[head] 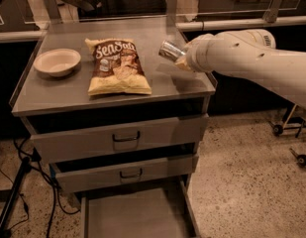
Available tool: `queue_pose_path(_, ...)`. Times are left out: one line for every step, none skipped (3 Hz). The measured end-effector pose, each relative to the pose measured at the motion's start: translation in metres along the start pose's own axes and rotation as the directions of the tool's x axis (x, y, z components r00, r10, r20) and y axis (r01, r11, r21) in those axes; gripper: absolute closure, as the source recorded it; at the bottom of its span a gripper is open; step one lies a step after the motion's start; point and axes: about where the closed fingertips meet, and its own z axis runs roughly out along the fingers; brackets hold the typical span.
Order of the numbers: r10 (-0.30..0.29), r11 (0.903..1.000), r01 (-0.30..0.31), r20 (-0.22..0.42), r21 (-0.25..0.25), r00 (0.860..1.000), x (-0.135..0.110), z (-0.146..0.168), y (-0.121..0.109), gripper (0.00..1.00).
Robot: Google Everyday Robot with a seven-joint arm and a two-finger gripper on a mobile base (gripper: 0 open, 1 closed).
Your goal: Pick redbull can from bottom drawer and place on counter
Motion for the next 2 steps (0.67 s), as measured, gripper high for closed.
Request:
queue_pose_path(0.000,0.9988,-0.001,-0.016,-0.049,1.000,0.006,0.015,0.012,1.00)
queue_pose_path(-0.011,0.9945,0.008,-0.034,-0.105,0.999,0.017,0.027,0.025,1.00)
